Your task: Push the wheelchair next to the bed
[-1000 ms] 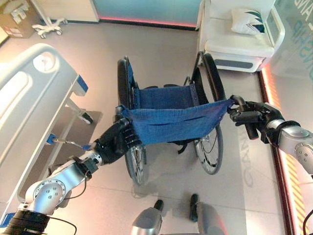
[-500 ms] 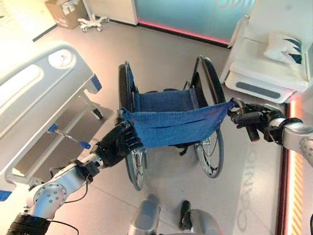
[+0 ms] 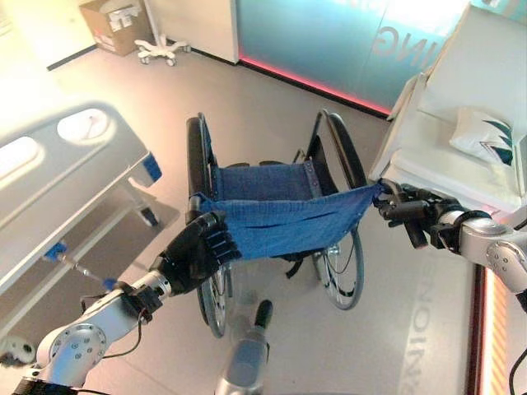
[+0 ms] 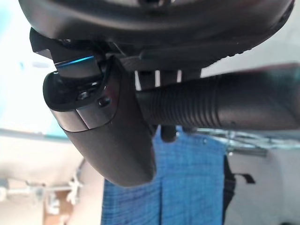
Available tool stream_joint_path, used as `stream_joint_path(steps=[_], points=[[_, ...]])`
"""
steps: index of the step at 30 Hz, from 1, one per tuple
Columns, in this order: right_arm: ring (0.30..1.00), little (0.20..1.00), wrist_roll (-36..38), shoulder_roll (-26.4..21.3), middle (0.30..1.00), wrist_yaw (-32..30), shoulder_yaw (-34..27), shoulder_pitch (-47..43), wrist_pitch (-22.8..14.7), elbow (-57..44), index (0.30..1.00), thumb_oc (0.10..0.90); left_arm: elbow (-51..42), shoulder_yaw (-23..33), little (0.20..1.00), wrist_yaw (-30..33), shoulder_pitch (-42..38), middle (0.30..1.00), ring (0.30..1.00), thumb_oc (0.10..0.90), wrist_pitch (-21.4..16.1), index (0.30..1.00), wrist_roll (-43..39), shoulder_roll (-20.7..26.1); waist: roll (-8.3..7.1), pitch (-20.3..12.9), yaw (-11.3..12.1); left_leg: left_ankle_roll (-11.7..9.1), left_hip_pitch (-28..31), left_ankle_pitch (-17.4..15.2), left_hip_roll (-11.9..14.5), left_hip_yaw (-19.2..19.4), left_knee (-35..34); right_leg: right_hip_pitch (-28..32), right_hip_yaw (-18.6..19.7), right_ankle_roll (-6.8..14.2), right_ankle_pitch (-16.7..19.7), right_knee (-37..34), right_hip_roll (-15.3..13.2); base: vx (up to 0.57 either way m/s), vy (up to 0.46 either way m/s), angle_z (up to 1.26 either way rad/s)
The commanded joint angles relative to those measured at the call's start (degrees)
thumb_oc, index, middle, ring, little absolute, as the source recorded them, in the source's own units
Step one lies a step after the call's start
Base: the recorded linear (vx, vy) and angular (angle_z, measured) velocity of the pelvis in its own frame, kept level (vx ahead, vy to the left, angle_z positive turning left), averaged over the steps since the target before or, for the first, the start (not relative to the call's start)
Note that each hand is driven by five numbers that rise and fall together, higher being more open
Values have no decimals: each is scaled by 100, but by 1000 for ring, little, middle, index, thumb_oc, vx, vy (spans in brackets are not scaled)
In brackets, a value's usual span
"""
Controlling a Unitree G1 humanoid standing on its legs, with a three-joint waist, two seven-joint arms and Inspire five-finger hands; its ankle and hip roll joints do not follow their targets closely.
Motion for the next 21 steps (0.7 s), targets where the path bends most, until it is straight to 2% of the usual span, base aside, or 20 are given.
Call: stream_joint_path(steps=[1,4,6,9,11,15,17,20,21], points=[[300,300,322,159,300,861,81,-328,-816,-721,300,400,-592,1157,300,-481,-1588,300,300,400,-1160,300,-501,79,-59,-1138,-255,47,75,15,-212,45,-75,-350,-770,307,1433,919,366,426,184,-15],[300,300,381,213,300,911,139,-428,-936,-548,300,400,-291,1055,300,-566,-1957,300,300,400,-1056,300,-592,282,-124,-1212,-233,201,242,-143,-414,-91,5,-754,-717,692,2181,1974,395,328,143,4],[300,300,411,258,300,895,173,-446,-987,-545,300,400,-193,1056,300,-572,-2084,300,300,400,-983,300,-688,420,-132,-1253,-213,291,346,-236,-540,-229,35,-1012,-632,844,2554,2398,433,340,111,6],[300,300,365,330,300,846,132,-397,-936,-640,300,400,-109,1106,300,-639,-2081,300,300,400,-934,300,-779,545,-66,-1262,-239,406,458,-397,-629,-267,139,-1286,-693,790,2431,2486,260,279,87,-5],[300,300,299,362,300,794,84,-342,-872,-739,300,400,-86,1133,300,-699,-2020,300,300,400,-982,300,-837,606,-9,-1226,-279,421,495,-464,-651,-240,217,-1381,-758,643,2181,2190,247,285,49,5],[300,300,274,252,300,814,-7,-355,-852,-748,300,400,-121,1050,300,-623,-2018,300,300,400,-1140,300,-852,618,92,-1066,-428,312,768,-708,-610,-352,444,-1665,-940,291,1745,680,-12,263,-24,13],[300,300,368,92,300,846,-9,-428,-892,-660,300,400,-136,870,300,-526,-2122,300,300,400,-1244,300,-811,591,117,-969,-576,275,1022,-990,-617,-484,599,-1850,-871,280,1884,23,-144,300,-76,19],[300,300,512,-6,300,809,18,-551,-844,-633,300,400,-164,744,300,-425,-2209,300,300,400,-1304,300,-710,518,79,-900,-723,282,1274,-1407,-637,-555,760,-2250,-659,481,2337,-464,-410,320,-119,34],[300,300,602,-44,300,777,15,-616,-761,-652,300,400,-163,706,300,-391,-2242,300,300,400,-1312,300,-666,489,42,-885,-771,291,1406,-1644,-631,-604,842,-2393,-545,590,2560,-731,-547,411,-181,54]])
